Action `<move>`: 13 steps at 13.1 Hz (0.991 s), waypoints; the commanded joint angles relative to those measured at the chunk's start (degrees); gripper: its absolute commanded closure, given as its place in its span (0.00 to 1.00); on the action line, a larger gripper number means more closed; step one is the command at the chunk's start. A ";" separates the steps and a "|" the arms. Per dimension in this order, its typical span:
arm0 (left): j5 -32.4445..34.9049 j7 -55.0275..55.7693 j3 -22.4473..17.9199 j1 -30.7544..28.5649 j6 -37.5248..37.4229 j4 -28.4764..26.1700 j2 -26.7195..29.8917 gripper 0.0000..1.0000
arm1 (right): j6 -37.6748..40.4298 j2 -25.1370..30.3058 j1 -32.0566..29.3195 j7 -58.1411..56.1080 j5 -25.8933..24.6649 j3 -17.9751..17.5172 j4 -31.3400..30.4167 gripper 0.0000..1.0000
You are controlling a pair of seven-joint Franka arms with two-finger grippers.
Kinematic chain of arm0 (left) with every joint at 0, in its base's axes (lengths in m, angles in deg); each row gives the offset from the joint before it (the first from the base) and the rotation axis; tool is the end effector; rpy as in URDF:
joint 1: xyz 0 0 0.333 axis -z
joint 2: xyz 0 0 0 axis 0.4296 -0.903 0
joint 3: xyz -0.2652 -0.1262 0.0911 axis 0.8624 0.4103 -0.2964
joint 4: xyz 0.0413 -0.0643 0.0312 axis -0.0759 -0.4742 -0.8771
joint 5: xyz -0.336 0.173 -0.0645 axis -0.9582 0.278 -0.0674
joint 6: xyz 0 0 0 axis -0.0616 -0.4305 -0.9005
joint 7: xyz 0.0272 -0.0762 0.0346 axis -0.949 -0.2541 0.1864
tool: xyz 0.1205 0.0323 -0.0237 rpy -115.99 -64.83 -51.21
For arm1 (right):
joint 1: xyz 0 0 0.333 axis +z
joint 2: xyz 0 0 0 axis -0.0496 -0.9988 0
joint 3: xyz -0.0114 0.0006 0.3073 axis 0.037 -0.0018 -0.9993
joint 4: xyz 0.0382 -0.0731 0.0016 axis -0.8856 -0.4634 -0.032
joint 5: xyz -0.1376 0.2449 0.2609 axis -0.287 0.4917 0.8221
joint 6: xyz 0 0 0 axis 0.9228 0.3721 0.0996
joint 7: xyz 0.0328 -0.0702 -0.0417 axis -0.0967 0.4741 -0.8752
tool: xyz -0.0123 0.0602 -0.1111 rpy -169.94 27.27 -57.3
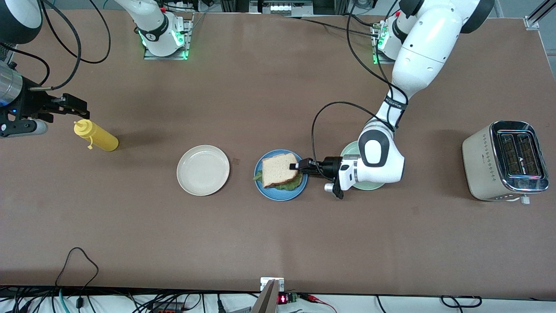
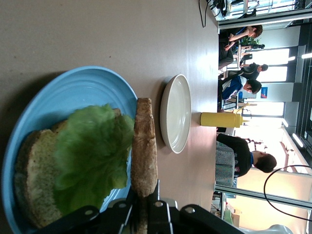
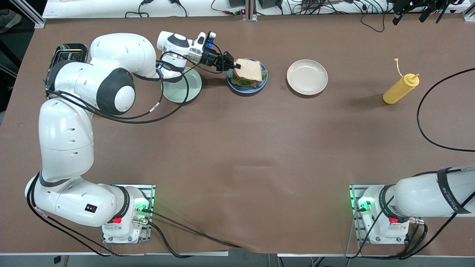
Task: Make sandwich in blue plate with both arms
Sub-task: 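Open the left gripper to release the bread on the sandwich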
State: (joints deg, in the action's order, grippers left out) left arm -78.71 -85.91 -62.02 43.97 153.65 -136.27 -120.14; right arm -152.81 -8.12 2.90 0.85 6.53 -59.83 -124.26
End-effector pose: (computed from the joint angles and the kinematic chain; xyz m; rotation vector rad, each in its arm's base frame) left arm 0.6059 -0.3246 0.1568 1.9730 -0.1118 -0.0767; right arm 0.5685 0.0025 0.5325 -3.1311 -0.1736 0.1799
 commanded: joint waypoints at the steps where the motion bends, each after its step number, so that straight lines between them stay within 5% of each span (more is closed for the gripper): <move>1: -1.04 -0.95 -0.81 0.28 0.53 0.87 0.01 0.00 | -0.25 -0.69 0.64 0.98 -0.64 -0.87 0.41 0.00; 8: 16.60 6.75 -3.36 -4.02 -0.44 1.05 1.94 0.00 | -1.39 -1.39 0.29 1.25 -0.20 -0.43 1.63 0.00; 13: 40.67 26.81 -7.75 -4.90 -2.46 3.68 8.35 0.00 | -0.69 -1.83 0.56 1.06 -0.64 -0.78 1.81 0.00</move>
State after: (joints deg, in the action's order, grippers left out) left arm -44.85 -64.55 -68.06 39.13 152.99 -132.02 -115.73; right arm -154.18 -9.48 3.27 1.28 6.53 -60.17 -123.82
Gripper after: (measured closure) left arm 0.000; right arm 0.000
